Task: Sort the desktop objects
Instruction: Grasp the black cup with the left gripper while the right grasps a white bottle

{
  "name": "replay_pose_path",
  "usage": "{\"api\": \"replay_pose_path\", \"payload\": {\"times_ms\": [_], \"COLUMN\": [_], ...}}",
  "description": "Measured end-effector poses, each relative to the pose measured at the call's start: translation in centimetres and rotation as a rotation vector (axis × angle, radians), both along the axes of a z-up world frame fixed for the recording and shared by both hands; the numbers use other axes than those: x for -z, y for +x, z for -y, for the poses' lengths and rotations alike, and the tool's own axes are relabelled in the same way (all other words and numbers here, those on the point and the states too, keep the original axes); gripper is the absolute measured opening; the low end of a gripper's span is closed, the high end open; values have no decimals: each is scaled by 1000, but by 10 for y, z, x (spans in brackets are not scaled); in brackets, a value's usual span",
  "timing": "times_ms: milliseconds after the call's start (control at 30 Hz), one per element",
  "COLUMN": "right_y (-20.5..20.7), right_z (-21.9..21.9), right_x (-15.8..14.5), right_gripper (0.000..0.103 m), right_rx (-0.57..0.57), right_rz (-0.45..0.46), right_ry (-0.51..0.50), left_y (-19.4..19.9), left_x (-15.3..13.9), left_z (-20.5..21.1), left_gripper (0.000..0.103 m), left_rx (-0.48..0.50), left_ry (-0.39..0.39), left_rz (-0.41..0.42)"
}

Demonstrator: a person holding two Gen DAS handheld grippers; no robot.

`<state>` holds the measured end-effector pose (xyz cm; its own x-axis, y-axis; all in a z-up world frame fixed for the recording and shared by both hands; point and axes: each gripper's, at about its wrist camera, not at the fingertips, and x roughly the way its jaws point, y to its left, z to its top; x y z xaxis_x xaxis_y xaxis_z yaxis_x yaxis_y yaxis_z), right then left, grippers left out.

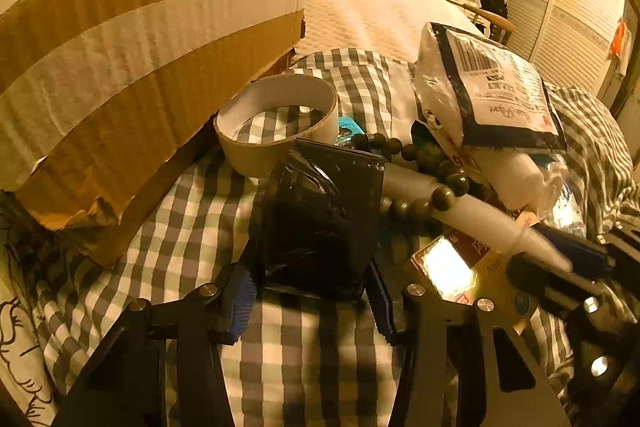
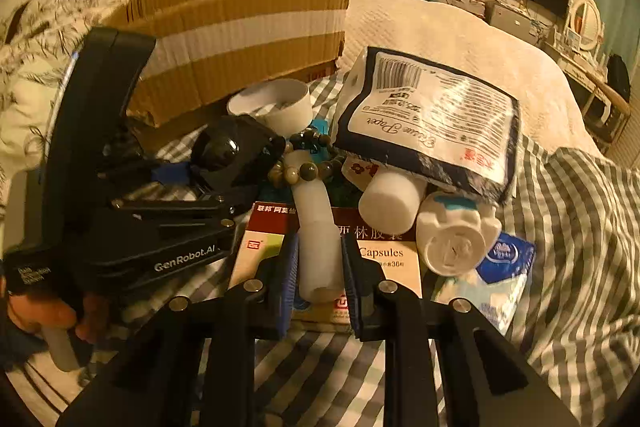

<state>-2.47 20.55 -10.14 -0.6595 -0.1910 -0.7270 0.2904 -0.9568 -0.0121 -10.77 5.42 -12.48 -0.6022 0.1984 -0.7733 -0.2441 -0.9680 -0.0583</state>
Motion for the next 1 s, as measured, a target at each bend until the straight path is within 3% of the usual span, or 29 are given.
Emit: {"api": "replay_pose_path", "payload": {"times_ms": [700, 1000], "right_y": [58, 68], "right_z": [-36, -39], "right_x": [-76, -90], "right_gripper": [20, 20], "right_rx": [96, 102], "right_rz": [-239, -270], "right_ry": [-108, -125], "left_y": [36, 49], "left_x": [-46, -69], "left_z": [28, 31], "left_gripper": [48, 48], "left_rx": [-37, -45], "left_ry": [116, 143], "left_rz": [-15, -70]}}
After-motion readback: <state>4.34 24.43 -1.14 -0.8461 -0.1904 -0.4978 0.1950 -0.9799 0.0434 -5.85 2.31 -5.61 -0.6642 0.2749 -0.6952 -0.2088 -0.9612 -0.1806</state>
